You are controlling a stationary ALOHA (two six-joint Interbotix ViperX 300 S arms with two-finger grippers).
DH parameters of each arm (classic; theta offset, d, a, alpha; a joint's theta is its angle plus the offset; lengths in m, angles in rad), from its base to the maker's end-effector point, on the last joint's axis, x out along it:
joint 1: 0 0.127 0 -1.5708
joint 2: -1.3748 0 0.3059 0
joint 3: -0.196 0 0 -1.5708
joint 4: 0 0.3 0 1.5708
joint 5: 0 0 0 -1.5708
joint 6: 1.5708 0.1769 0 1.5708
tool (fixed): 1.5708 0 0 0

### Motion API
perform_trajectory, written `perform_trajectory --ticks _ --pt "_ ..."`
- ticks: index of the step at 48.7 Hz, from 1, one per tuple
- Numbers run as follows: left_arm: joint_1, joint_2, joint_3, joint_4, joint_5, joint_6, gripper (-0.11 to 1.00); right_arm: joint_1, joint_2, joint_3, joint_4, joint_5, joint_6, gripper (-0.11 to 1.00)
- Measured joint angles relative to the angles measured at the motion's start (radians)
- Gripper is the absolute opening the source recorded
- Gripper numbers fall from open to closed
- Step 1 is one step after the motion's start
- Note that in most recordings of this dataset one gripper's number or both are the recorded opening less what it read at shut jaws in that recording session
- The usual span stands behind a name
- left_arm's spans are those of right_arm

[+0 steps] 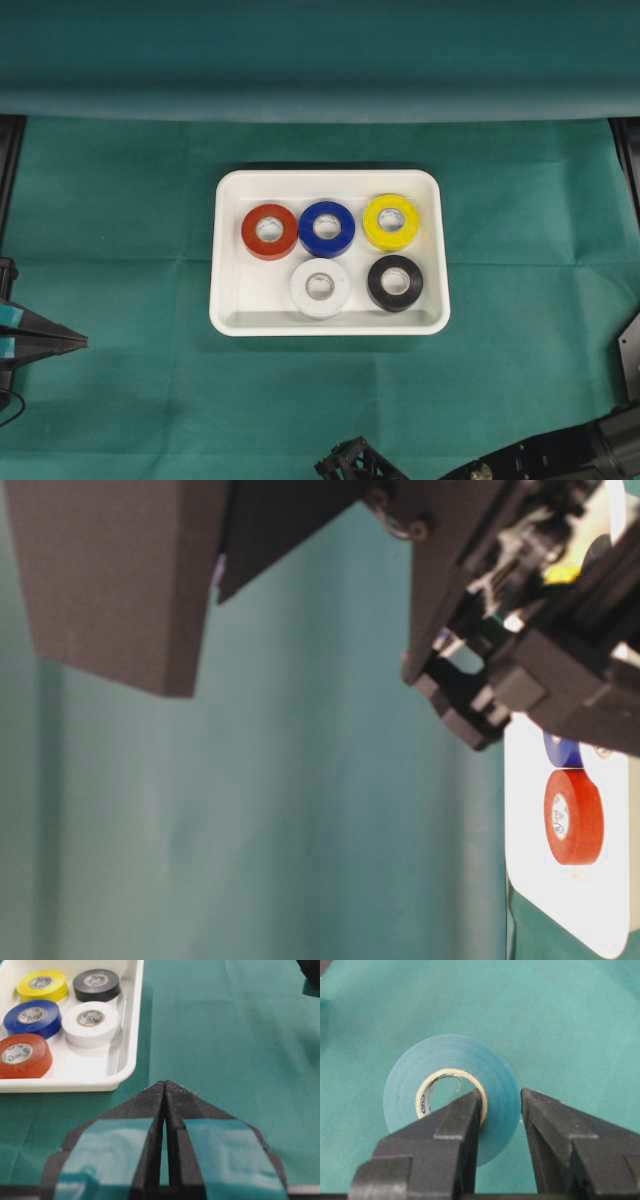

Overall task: Put the tape into the white case with the right arm.
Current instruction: 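Move the right gripper to the teal tape roll below the tray and grasp it, then carry the teal tape into the tray's lower left and release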

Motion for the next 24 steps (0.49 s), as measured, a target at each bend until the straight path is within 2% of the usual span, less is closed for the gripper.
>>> perform_trajectory --ticks 14,24 --pt "0.000 0.000 0.000 0.000 0.000 0.000 0.00 0.000 0.000 -0.005 0.000 0.011 -0.003 0.00" --pt "0.000 0.000 0.000 0.000 0.000 -0.002 0.00 -0.051 0.002 -0.012 -0.003 0.029 -0.006 0.00"
